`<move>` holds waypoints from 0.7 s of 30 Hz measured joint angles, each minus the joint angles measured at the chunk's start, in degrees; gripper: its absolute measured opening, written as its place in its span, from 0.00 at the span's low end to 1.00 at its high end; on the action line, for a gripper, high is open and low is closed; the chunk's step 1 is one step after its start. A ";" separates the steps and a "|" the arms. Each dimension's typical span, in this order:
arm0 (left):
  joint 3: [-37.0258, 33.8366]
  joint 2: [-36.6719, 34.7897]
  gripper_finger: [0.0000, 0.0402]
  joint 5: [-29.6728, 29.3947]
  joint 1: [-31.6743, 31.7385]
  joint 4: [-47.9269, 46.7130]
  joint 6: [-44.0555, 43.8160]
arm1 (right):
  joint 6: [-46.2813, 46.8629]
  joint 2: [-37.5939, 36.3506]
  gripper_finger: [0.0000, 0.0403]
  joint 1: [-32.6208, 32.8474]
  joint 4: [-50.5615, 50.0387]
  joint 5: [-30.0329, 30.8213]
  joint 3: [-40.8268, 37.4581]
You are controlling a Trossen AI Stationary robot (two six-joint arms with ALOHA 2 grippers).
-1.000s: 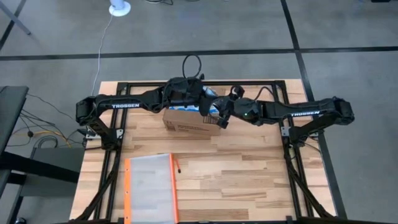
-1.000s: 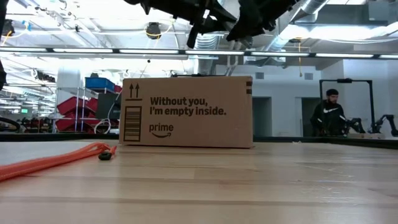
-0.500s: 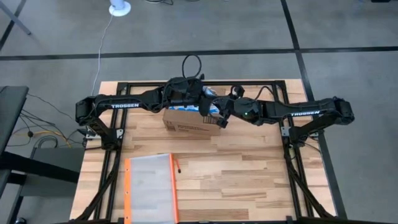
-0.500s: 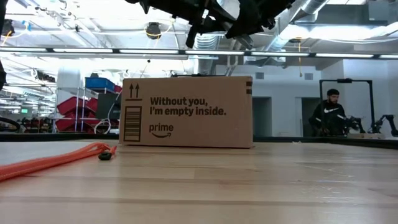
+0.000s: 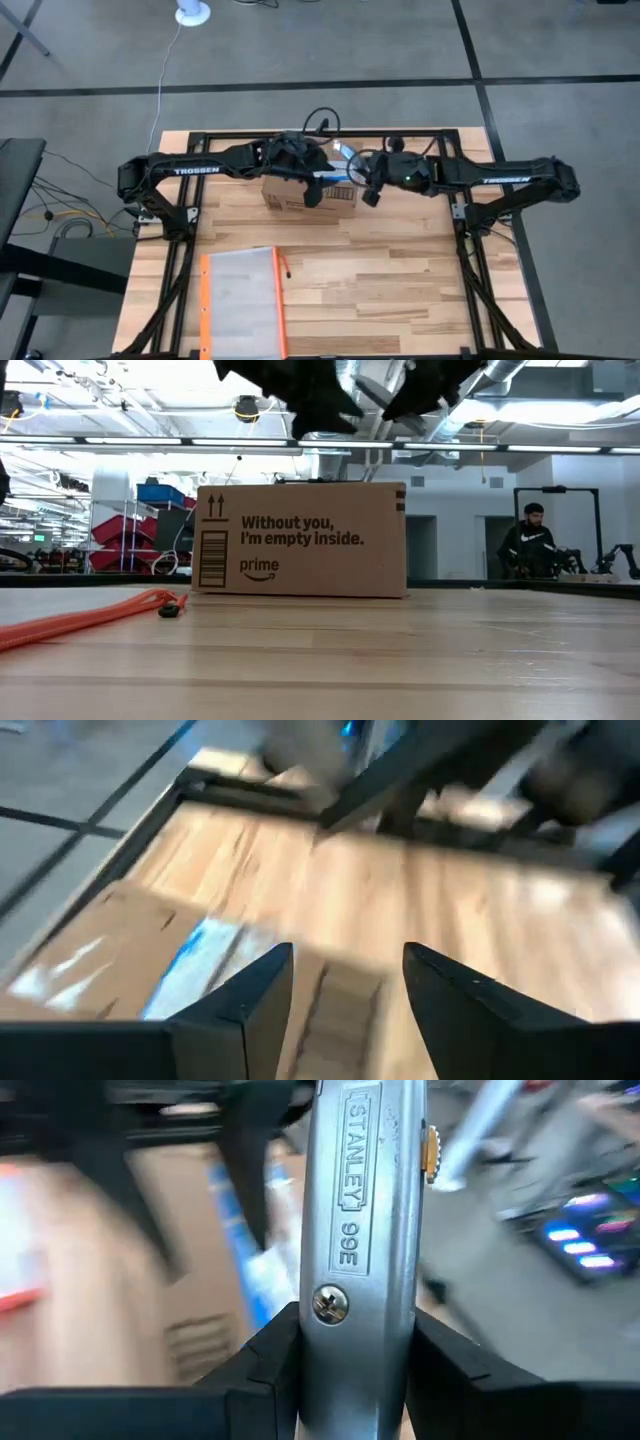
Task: Unpack boxes
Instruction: Open the cardboard box with the silver cutter
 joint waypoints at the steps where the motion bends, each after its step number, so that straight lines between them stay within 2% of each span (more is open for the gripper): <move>1: 0.00 -0.40 0.44 -0.21 0.03 -1.32 2.26 | 1.10 -0.88 0.29 -0.45 -1.75 -3.36 0.00; 4: 0.00 -1.96 0.44 -0.26 -0.19 -3.26 7.79 | 4.50 -2.47 0.29 -2.23 -6.86 -13.84 0.05; 6: 0.02 -2.79 0.44 0.07 -0.42 -2.99 10.25 | 5.06 -2.42 0.29 -2.86 -10.74 -17.01 0.04; 9: 0.03 -3.22 0.45 1.97 -1.05 -2.43 11.34 | 4.95 -1.25 0.29 -2.88 -14.23 -18.72 0.00; 13: 0.07 -3.22 0.45 5.50 -2.11 -2.71 9.91 | 3.71 1.56 0.29 -2.61 -14.17 -23.04 0.00; 21: 0.07 -3.22 0.45 3.13 -3.20 -3.40 11.16 | 4.08 4.42 0.29 -0.85 -11.69 -23.08 -0.11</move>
